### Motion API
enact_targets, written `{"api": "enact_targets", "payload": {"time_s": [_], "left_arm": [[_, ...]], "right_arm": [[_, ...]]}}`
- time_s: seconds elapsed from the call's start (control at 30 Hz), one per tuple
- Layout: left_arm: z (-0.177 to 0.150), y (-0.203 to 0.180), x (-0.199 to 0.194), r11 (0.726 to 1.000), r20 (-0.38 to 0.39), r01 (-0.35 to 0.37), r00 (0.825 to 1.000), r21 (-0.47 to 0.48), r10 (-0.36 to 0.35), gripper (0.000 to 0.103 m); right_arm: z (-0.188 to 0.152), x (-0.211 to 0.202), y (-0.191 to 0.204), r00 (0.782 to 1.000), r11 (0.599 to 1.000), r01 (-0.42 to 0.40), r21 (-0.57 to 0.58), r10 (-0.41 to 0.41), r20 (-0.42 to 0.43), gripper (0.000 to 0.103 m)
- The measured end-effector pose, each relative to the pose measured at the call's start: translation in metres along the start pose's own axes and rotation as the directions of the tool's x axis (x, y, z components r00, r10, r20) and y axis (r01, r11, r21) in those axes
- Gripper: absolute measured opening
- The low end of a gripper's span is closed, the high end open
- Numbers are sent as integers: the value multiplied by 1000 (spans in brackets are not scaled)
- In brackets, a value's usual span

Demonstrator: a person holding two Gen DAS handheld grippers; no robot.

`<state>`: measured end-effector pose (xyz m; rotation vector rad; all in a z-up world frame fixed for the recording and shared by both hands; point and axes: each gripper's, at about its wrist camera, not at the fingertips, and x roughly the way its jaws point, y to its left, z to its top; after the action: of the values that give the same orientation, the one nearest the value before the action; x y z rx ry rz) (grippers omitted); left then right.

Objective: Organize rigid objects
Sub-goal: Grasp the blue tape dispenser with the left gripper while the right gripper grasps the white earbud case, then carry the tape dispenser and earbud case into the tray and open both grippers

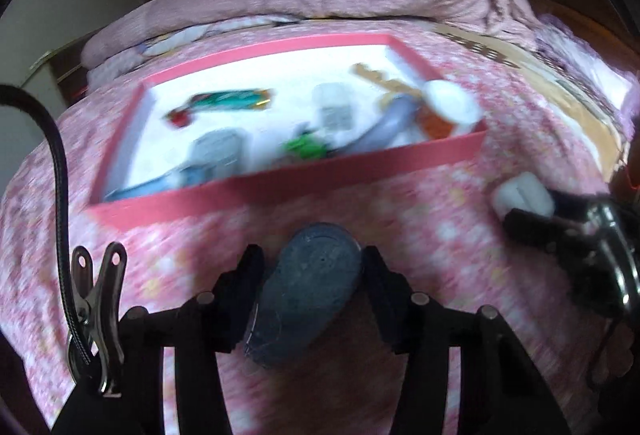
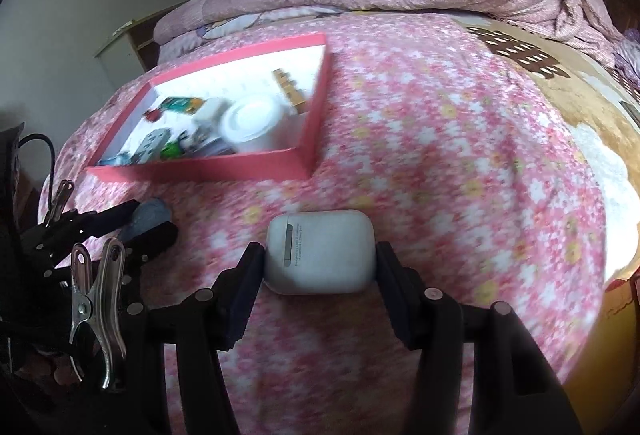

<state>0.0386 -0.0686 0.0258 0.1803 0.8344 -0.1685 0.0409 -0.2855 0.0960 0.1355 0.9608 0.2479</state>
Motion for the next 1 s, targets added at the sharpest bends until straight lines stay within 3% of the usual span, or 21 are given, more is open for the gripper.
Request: {"api": "enact_targets", "payload": {"time_s": [0.23, 0.33, 0.6, 1.0], "left_arm": [[-24, 42, -11, 991, 21, -41, 999, -126, 44, 55], [-30, 49, -12, 984, 34, -54, 998, -171, 61, 58], [-38, 50, -14, 982, 77, -27, 996, -188, 42, 59], [-40, 46, -16, 985, 85, 7, 996, -174, 8, 73]], "right_arm": [[-14, 7, 48, 999, 996, -26, -85, 24, -26, 57], [-25, 6, 62, 999, 992, 45, -117, -43, 19, 57], [-37, 7, 74, 988, 982, 140, -128, -130, 80, 59], [-40, 7, 71, 987, 983, 137, -118, -126, 97, 62]]}}
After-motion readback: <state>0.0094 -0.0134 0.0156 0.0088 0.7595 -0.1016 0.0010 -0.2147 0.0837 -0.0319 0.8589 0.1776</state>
